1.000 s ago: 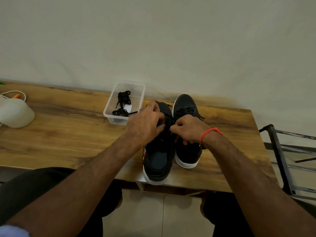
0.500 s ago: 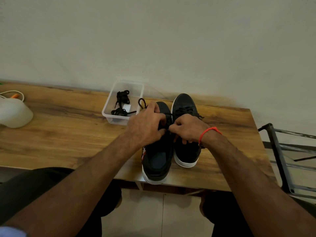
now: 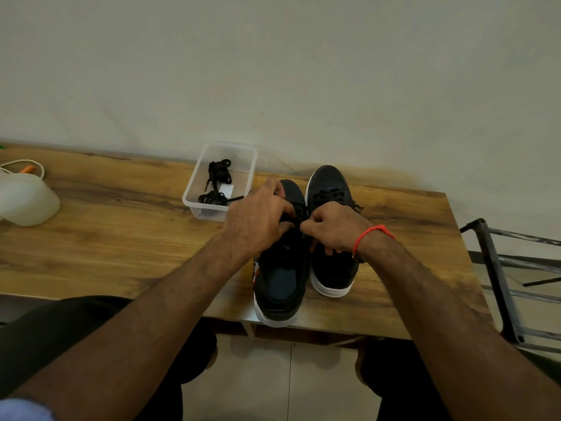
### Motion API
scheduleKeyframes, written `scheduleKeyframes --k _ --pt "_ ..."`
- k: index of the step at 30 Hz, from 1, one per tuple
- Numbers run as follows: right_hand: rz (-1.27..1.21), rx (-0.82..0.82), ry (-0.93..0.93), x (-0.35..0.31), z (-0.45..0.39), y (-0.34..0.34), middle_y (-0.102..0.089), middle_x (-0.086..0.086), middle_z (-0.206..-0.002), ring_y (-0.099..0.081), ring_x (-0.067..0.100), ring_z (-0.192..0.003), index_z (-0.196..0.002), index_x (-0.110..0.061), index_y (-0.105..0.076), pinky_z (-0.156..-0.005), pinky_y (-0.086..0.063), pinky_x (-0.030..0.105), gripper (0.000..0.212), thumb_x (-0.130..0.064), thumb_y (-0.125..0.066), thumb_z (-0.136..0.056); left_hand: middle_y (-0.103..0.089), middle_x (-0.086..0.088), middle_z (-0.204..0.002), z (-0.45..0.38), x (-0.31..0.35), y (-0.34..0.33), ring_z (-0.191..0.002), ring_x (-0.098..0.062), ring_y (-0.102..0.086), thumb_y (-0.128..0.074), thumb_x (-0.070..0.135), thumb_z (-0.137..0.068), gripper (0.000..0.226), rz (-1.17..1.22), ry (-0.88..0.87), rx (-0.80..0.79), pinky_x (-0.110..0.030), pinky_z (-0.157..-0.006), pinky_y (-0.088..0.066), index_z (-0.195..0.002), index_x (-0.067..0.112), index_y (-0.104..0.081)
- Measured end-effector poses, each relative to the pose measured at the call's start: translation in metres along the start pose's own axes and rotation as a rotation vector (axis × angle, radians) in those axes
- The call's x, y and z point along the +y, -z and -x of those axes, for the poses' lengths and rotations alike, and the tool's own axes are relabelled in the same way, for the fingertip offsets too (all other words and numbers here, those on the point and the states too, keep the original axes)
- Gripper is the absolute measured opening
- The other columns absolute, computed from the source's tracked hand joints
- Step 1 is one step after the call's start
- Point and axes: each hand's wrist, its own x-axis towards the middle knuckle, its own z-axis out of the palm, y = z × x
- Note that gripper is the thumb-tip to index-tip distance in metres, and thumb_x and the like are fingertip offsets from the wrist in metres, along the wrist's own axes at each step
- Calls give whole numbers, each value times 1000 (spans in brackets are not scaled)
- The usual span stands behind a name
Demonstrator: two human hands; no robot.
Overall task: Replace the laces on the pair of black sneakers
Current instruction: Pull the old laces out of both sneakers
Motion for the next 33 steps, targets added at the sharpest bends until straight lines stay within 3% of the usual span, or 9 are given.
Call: scheduleKeyframes --k 3,6,8,12,15,19,25,30,33 --pt "1 -8 -1 0 -1 -1 -76 9 -82 -60 14 -55 -86 -17 -68 -54 -48 26 27 -38 -56 -98 -47 7 -121 -3 -3 3 -104 -12 -53 -67 45 -93 20 97 21 27 -33 -76 -47 -108 34 -73" --pt "3 -1 5 0 0 0 -75 6 -77 -59 12 -52 -85 -17 -68 -53 -47 25 27 -37 -56 -98 -63 10 -98 -10 -10 7 -90 -10 -61 -66 39 -95 12 263 104 149 -39 -79 -58 -97 29 -73" --pt "7 3 4 0 0 0 -73 5 -72 -58 12 -50 -84 -16 -68 -52 -46 24 27 -37 -56 -98 -67 11 -92 -12 -13 9 -87 -8 -63 -66 35 -96 10 320 121 125 -40 -81 -59 -98 28 -72" --pt "8 -3 -1 0 -2 -1 -76 9 -81 -60 14 -55 -86 -17 -68 -55 -49 26 28 -38 -56 -98 -57 8 -111 -7 -8 4 -100 -11 -58 -67 36 -95 12 199 -16 -40 -37 -85 -55 -104 30 -71" --pt "5 -3 -1 1 -2 -1 -77 10 -84 -62 16 -58 -86 -16 -67 -57 -51 28 27 -38 -56 -98 -48 5 -124 -3 -2 -3 -105 -12 -53 -68 38 -94 20 114 -35 -31 -31 -82 -53 -112 29 -71" --pt "4 -4 4 1 -1 0 -76 11 -83 -59 14 -54 -85 -15 -67 -53 -47 25 27 -37 -56 -98 -45 6 -124 -1 -1 -5 -105 -11 -53 -70 38 -93 24 158 -8 -9 -29 -82 -49 -114 29 -72" --pt "-1 -8 -3 2 -3 -1 -77 10 -84 -61 15 -56 -88 -15 -67 -53 -47 26 26 -37 -56 -97 -46 7 -117 -5 -4 5 -95 -12 -53 -66 45 -92 18 47 -43 27 -30 -69 -43 -102 30 -69" --pt "-6 -7 -4 2 -2 -1 -76 10 -82 -58 13 -52 -84 -16 -67 -52 -45 25 27 -37 -56 -97 -60 9 -91 -14 -16 11 -82 -9 -58 -63 26 -96 5 432 136 215 -29 -72 -51 -96 22 -66" --pt "-13 -7 -1 1 -1 0 -76 9 -81 -58 13 -51 -83 -17 -67 -53 -45 26 27 -37 -57 -97 -67 10 -116 -16 -16 13 -72 -7 -63 -60 11 -98 24 657 181 304 -21 -76 -54 -120 21 -61"
